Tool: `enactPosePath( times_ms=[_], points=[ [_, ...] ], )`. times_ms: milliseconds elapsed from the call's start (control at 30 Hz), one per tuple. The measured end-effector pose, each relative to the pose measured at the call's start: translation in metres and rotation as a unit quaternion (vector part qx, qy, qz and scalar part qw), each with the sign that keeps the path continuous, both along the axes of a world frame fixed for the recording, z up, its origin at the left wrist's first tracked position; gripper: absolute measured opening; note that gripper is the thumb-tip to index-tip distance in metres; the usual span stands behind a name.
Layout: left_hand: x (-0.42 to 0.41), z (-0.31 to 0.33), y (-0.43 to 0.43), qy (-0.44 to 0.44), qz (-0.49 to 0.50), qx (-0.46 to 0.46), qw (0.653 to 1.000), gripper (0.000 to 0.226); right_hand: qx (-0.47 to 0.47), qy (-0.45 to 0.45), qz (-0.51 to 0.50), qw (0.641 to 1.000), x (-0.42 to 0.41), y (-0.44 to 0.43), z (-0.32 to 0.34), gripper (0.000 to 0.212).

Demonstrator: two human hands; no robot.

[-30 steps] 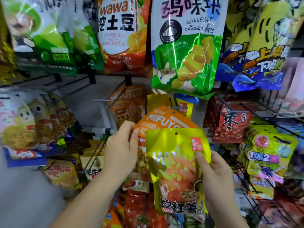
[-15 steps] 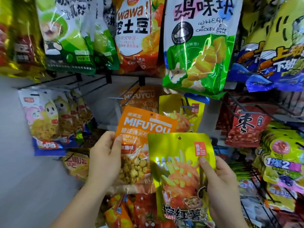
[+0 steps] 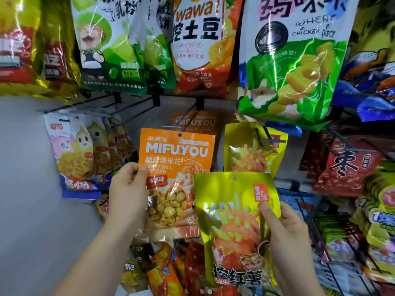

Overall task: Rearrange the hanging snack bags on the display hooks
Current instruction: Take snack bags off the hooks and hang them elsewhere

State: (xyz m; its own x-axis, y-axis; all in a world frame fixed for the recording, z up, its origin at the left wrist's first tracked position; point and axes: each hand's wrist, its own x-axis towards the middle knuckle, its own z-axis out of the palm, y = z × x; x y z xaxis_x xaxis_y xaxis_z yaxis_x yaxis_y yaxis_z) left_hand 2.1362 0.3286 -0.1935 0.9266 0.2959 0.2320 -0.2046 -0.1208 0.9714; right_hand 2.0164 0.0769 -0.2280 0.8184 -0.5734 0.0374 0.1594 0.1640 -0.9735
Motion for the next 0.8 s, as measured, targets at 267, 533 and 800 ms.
enactPosePath(
  times_ms=[267,533,800],
  points=[
    [0.004,0.0,0.011,0.018,-0.005,-0.018,1.0,0.024,-0.002,0.0,-0.003,1.0,0.01,0.005,-0.003,0.015],
    [0.011,0.001,0.013,0.02,-0.012,-0.019,1.0,0.027,0.007,-0.003,-0.006,1.0,0.019,0.009,-0.001,0.016],
    [0.037,-0.002,0.001,0.025,-0.004,0.011,1.0,0.027,-0.001,0.002,-0.015,1.0,0.02,0.011,0.001,0.017]
  ],
)
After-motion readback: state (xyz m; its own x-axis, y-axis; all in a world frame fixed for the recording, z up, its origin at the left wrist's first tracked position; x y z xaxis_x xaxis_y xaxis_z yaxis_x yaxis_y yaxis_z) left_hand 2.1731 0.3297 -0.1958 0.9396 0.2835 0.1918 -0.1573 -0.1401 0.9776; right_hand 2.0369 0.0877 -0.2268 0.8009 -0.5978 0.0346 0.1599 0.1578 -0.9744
